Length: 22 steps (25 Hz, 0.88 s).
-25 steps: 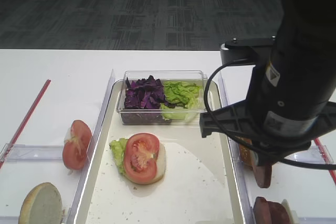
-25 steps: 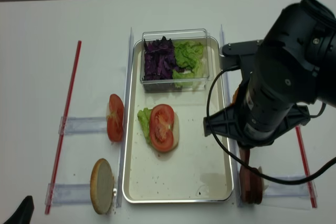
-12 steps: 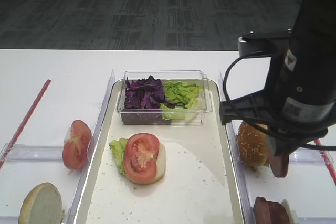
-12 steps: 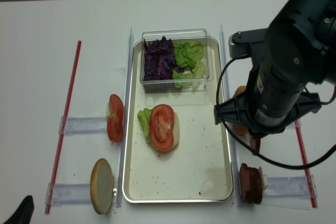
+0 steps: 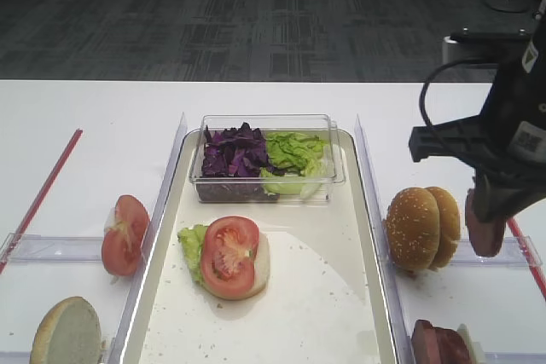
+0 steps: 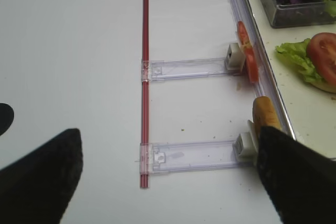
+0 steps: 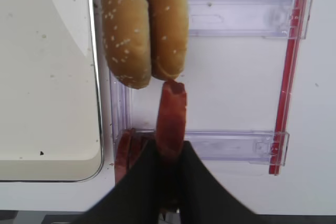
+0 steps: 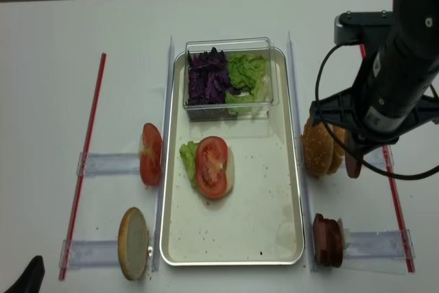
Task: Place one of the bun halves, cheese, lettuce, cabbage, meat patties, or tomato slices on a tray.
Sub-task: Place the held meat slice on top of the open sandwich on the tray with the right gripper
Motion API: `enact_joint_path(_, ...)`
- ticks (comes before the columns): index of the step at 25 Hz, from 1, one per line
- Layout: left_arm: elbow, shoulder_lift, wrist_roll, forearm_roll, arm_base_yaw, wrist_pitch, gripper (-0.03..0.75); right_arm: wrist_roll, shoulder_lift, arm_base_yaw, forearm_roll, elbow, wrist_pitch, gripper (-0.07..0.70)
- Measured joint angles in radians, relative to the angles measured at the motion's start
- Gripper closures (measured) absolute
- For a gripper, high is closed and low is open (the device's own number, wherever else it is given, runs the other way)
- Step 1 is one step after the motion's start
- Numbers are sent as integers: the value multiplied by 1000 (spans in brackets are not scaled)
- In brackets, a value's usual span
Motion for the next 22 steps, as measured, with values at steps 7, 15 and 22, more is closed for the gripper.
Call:
enact_joint_path(7,0,0,0,0,0,0,97,-70,0,-77,15,0,-4,528)
enact_joint_path(15,0,0,0,0,0,0,97,-95,46,-77,49,-49,-8,529)
enact_joint_path(22,0,0,0,0,0,0,97,-133,60,-77,106,-93,-26,529)
